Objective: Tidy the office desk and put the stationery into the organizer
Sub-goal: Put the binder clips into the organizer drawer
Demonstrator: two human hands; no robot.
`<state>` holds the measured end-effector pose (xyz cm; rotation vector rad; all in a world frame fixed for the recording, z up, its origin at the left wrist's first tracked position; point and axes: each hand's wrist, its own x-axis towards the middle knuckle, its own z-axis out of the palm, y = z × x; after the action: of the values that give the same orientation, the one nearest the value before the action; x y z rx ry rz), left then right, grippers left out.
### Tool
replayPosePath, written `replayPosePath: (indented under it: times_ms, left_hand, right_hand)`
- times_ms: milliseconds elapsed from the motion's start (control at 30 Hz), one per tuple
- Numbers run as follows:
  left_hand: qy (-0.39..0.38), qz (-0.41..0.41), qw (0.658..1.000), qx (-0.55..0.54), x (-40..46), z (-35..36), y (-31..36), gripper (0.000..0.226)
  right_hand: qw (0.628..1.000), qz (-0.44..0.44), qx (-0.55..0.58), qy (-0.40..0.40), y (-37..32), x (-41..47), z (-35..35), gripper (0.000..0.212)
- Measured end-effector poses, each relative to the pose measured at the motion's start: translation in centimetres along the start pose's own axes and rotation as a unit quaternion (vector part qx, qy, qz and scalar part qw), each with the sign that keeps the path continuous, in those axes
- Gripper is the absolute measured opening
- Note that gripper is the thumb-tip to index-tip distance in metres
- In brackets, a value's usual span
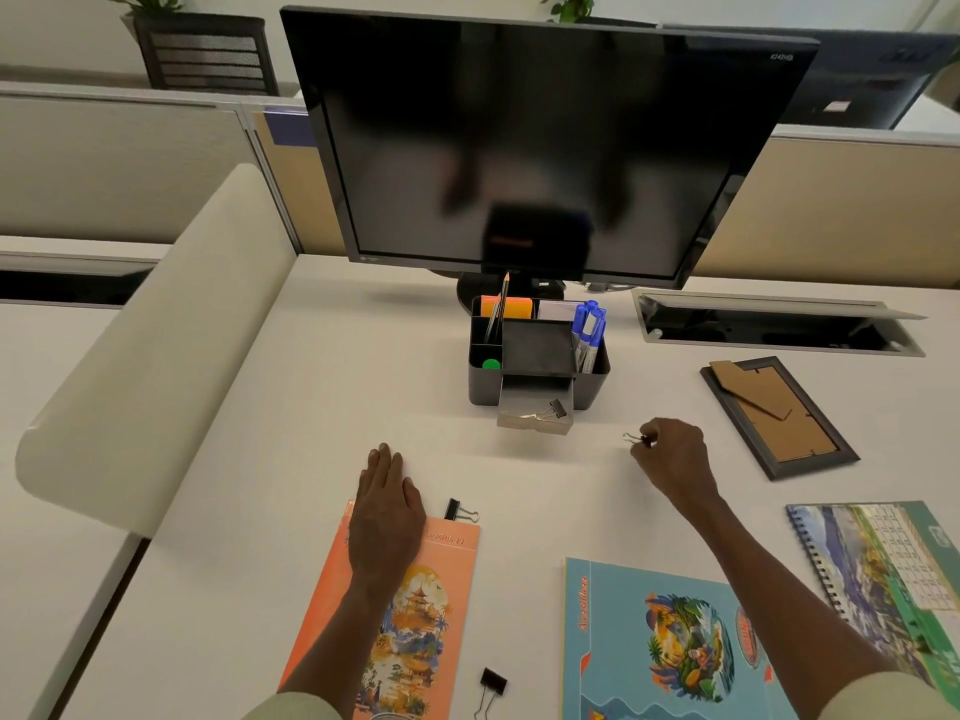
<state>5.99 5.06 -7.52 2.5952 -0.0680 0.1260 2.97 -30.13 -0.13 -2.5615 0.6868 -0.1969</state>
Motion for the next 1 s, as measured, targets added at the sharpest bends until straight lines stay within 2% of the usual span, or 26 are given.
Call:
replayPosePath:
  times_ms: [67,167,300,500,733,1000]
  left_hand:
    - [0.002,-0.001,1.0,0.001,0.0,0.0,0.0,0.045]
    - [0.004,0.0,1.0,0.002,0.0,0.0,0.0,0.044]
    - [0.003,0.0,1.0,-0.003,0.0,-0.1,0.1,0.045]
    - [0.002,-0.003,1.0,-0.007,-0.1,-0.3,0.2,0.045]
    - [0.005,0.005,1.0,-0.008,0.0,-0.3,0.3,0.044]
    - [0.003,0.002,1.0,-0.006,-0.1,-0.2,0.3,0.045]
  right_hand:
    - [0.998,-0.011,0.045,0.04,-2.0,0.1,-0.6,0.012]
    - [0.992,-0.073,0.072,0.075,-5.3,0.6,-1.5,0.019]
    - [0.986,-0.142,0.064,0.061,-8.7,1.1,-1.3,0.011]
    - [0.985,-0.172,-0.03,-0.013,-10.5,1.9,0.7,0.017]
    - [0.98,-0.188,-0.065,-0.03,-11.8,2.1,1.7,0.02]
    - [0.976,-0.215,-0.038,0.02,-12.1,0.3,2.0,0.022]
